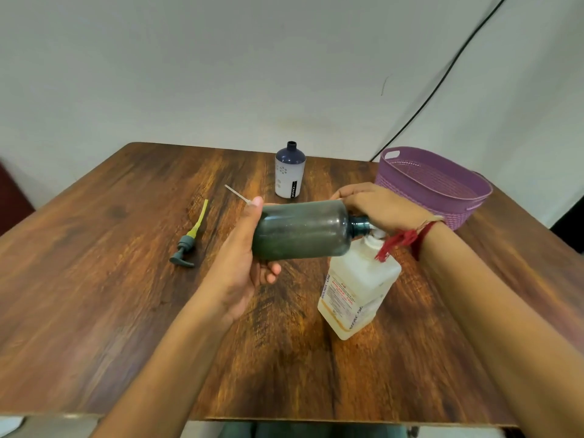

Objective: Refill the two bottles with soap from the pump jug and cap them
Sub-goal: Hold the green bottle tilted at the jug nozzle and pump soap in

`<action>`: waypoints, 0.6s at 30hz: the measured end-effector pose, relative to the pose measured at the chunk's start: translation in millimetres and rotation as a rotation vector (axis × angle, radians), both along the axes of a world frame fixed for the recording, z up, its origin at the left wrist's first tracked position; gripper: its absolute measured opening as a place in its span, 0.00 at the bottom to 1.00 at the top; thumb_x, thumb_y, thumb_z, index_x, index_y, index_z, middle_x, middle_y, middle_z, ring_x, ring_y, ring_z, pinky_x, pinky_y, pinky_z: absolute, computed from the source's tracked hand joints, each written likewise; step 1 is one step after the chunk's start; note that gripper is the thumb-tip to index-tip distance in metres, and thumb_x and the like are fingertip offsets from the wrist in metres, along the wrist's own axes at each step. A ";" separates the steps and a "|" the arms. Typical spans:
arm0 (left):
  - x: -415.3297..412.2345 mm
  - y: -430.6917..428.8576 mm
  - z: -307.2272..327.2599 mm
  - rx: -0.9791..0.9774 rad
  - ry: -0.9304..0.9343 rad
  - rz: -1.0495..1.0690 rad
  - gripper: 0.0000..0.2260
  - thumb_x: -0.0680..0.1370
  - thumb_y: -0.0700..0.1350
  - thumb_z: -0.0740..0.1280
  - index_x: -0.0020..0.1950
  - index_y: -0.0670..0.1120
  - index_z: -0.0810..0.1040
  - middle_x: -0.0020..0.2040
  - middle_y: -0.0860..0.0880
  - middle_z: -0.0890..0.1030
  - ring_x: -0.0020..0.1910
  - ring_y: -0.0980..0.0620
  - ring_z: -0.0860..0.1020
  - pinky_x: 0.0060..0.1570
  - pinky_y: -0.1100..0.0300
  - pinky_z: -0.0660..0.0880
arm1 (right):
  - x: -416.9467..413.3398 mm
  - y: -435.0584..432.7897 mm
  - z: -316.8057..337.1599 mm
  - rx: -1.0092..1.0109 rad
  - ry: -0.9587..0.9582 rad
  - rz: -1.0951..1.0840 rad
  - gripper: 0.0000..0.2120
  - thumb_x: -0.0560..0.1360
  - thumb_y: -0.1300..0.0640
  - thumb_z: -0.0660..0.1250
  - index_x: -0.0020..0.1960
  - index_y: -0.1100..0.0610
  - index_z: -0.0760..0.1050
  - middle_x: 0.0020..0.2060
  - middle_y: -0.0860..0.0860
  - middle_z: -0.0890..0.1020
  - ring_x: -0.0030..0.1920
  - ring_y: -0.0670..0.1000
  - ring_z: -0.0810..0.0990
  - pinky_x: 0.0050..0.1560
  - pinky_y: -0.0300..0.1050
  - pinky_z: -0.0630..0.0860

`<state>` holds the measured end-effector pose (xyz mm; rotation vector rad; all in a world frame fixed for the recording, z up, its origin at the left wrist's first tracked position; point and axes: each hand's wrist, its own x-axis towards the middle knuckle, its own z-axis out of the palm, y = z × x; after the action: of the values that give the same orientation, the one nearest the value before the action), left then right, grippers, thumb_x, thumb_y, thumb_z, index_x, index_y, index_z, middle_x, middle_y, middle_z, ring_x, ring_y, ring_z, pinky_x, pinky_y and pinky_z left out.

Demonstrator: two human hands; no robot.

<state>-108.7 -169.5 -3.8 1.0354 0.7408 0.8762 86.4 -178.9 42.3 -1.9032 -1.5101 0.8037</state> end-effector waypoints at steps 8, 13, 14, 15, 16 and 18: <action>-1.2 -0.8 5.0 0.045 -0.009 0.014 0.17 0.73 0.62 0.59 0.51 0.52 0.78 0.40 0.50 0.79 0.24 0.56 0.71 0.20 0.68 0.67 | 2.2 5.6 4.2 -0.046 -0.036 0.026 0.12 0.79 0.65 0.55 0.50 0.66 0.77 0.42 0.54 0.78 0.41 0.50 0.74 0.44 0.41 0.75; -0.2 -1.8 4.9 0.045 0.020 0.013 0.16 0.78 0.60 0.57 0.52 0.52 0.77 0.43 0.49 0.78 0.25 0.57 0.70 0.20 0.68 0.66 | 2.1 -0.3 6.0 -0.050 -0.028 0.043 0.13 0.78 0.67 0.53 0.41 0.60 0.74 0.39 0.52 0.77 0.37 0.48 0.74 0.37 0.37 0.74; -0.1 -1.5 6.0 0.047 0.012 0.010 0.15 0.78 0.60 0.57 0.51 0.52 0.77 0.44 0.49 0.78 0.25 0.57 0.70 0.20 0.68 0.66 | 2.8 0.2 10.3 -0.047 -0.058 0.052 0.12 0.78 0.66 0.54 0.43 0.61 0.75 0.41 0.52 0.77 0.38 0.48 0.75 0.41 0.40 0.76; -0.2 -1.0 7.2 0.049 0.006 0.007 0.15 0.78 0.60 0.57 0.51 0.53 0.77 0.44 0.48 0.78 0.25 0.57 0.70 0.20 0.68 0.67 | 4.1 1.7 13.5 -0.045 -0.085 0.057 0.12 0.79 0.64 0.54 0.45 0.61 0.75 0.43 0.53 0.77 0.40 0.49 0.75 0.47 0.45 0.75; -0.5 -0.6 7.8 0.051 0.003 0.005 0.15 0.78 0.60 0.57 0.51 0.53 0.77 0.45 0.48 0.78 0.25 0.57 0.70 0.20 0.68 0.67 | 4.9 3.2 15.2 -0.042 -0.103 0.063 0.12 0.79 0.63 0.54 0.46 0.61 0.76 0.45 0.54 0.77 0.41 0.49 0.75 0.51 0.47 0.75; -1.5 0.0 7.0 0.056 0.004 0.009 0.16 0.78 0.60 0.57 0.53 0.52 0.77 0.45 0.48 0.78 0.25 0.57 0.70 0.20 0.68 0.67 | 3.5 4.5 11.1 -0.025 -0.094 0.064 0.13 0.79 0.63 0.54 0.47 0.63 0.76 0.44 0.54 0.77 0.41 0.49 0.74 0.49 0.46 0.74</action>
<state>-110.2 -169.5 3.3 1.0841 0.7281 0.9069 89.9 -174.4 53.4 -1.9436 -1.6320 0.7744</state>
